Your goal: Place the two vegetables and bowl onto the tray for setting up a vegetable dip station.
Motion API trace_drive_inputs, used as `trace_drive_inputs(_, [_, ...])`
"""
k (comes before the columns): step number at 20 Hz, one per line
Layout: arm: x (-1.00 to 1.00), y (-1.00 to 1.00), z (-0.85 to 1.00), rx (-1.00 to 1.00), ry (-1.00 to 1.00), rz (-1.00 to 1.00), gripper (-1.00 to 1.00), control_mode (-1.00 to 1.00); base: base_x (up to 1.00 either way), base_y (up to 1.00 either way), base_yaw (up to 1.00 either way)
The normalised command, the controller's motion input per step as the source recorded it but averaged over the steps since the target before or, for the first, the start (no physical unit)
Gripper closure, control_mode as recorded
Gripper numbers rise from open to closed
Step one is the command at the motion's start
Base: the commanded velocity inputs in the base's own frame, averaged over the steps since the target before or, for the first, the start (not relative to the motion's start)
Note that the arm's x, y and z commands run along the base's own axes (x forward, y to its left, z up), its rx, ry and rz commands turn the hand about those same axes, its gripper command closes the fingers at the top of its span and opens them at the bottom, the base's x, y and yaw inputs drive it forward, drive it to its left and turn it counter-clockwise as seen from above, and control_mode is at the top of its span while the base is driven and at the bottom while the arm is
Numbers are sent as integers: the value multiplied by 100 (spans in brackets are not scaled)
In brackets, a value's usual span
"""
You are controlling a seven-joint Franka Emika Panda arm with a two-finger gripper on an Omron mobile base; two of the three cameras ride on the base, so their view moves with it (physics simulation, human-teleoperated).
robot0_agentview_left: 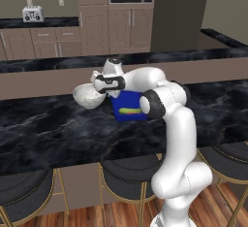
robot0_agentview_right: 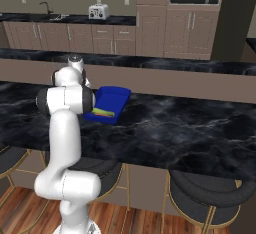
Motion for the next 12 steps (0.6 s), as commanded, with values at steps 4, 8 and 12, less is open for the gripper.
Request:
trace_drive_inputs(4, [12,1,-17,0,0,0,-100,-100,0,0,0])
trace_drive_inputs(8, [10,2,-17,0,0,0,-100,-100,0,0,0])
trace_drive_inputs(12, [16,4,-22,0,0,0,-100,-100,0,0,0])
